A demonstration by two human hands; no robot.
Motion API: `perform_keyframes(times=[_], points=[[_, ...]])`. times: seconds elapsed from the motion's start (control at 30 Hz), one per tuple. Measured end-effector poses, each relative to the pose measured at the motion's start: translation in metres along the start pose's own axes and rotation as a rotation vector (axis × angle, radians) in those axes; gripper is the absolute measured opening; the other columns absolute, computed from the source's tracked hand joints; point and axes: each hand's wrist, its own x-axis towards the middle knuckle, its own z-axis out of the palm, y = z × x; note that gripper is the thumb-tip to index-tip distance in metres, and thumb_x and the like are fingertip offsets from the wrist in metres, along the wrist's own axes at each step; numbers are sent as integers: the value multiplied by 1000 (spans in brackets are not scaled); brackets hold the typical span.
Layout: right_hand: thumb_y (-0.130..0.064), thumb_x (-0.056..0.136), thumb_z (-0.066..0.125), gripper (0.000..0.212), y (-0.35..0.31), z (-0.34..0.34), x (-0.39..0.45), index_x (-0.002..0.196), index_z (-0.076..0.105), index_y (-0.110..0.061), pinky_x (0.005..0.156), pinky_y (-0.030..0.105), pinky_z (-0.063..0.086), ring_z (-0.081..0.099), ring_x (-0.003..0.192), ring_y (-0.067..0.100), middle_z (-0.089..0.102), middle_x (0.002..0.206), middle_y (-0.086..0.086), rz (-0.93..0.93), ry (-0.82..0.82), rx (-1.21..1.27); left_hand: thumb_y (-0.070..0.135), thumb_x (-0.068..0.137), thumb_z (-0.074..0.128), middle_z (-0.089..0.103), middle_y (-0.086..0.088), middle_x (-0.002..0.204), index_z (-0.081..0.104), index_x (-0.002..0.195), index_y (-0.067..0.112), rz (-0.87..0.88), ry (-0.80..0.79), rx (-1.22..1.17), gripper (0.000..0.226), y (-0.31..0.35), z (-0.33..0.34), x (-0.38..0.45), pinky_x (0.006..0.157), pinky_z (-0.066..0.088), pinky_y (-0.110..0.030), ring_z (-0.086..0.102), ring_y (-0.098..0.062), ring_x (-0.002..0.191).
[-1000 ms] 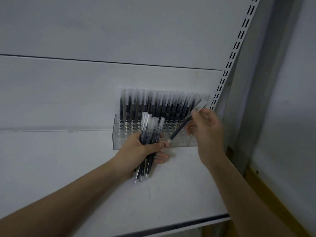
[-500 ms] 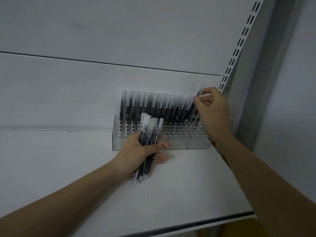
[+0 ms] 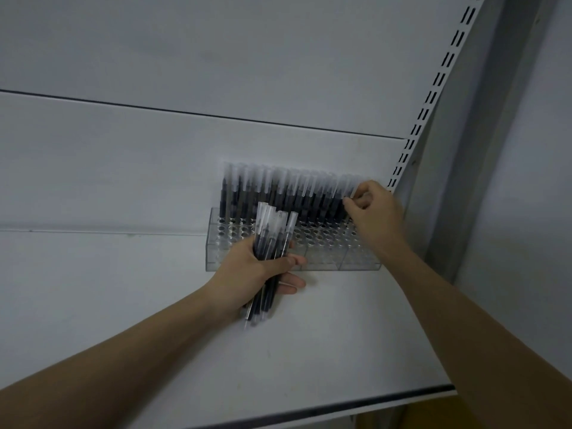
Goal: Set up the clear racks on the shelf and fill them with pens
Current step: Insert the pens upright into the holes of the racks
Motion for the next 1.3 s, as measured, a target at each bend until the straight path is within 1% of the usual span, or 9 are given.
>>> perform_keyframes(times=[0.1, 0.2, 0.4, 0.53, 0.67, 0.87, 1.03, 1.17, 1.3], points=[[-17, 94, 66, 16, 4, 2, -5, 88, 59, -3, 61, 25, 45, 61, 70, 25, 66, 75, 13, 6, -75, -65, -4, 90, 62, 76, -14, 97, 59, 113, 1, -3, 2, -2, 23, 0, 1, 0, 71, 62, -39, 73, -30, 71], [-17, 92, 68, 12, 7, 1, -7, 95, 62, -7, 68, 30, 49, 59, 71, 18, 64, 75, 5, 52, -132, -70, -3, 90, 63, 76, -15, 98, 58, 113, 0, -7, -4, 0, 24, 1, 1, -1, 72, 62, -39, 73, -31, 72], [-12, 95, 60, 7, -9, 0, -38, 98, 57, -18, 65, 26, 47, 55, 70, 8, 57, 82, -7, -13, 99, 67, -2, 91, 63, 76, -14, 99, 57, 114, -2, -17, -35, 24, 23, 1, 0, -2, 73, 63, -39, 74, -30, 75], [-12, 98, 57, 8, -33, 9, -82, 98, 61, -20, 62, 25, 50, 58, 67, 9, 62, 80, -3, -5, -44, 369, -1, 92, 62, 75, -16, 102, 57, 115, -3, -36, -64, 30, 23, -1, 1, -2, 67, 62, -36, 73, -35, 77], [-20, 99, 57, 10, -29, 24, -113, 94, 63, -25, 64, 31, 46, 58, 67, 10, 66, 80, 1, 178, -134, 581, 1, 94, 60, 74, -18, 104, 63, 113, -1, -40, -101, 58, 20, -1, 0, -3, 67, 61, -35, 72, -36, 78], [-22, 100, 57, 12, -27, 18, -113, 94, 68, -24, 56, 25, 43, 54, 62, 11, 67, 78, -1, 241, -233, 719, 1, 93, 60, 72, -21, 102, 65, 110, -2, -56, -129, 74, 18, -2, 2, -3, 69, 62, -38, 72, -37, 77], [-18, 94, 66, 4, -25, 16, -111, 94, 69, -18, 59, 20, 46, 60, 67, 8, 68, 78, -4, 217, -302, 753, 2, 94, 59, 73, -22, 96, 65, 113, -1, -67, -132, 86, 20, -4, 2, -1, 70, 62, -39, 71, -35, 74], [-10, 92, 67, 2, -26, 17, -110, 91, 67, -12, 53, 17, 45, 59, 60, 5, 66, 75, -3, 241, -241, 818, 4, 96, 57, 74, -20, 101, 66, 114, 5, -74, -181, 131, 21, -4, 1, 0, 75, 62, -38, 72, -34, 78], [-13, 94, 65, 5, -20, 17, -105, 90, 64, -13, 53, 30, 45, 53, 61, 18, 62, 75, 2, 332, -109, 881, 4, 93, 60, 74, -18, 103, 61, 119, 4, -118, -219, 215, 26, -2, 2, -1, 72, 62, -39, 73, -38, 80]])
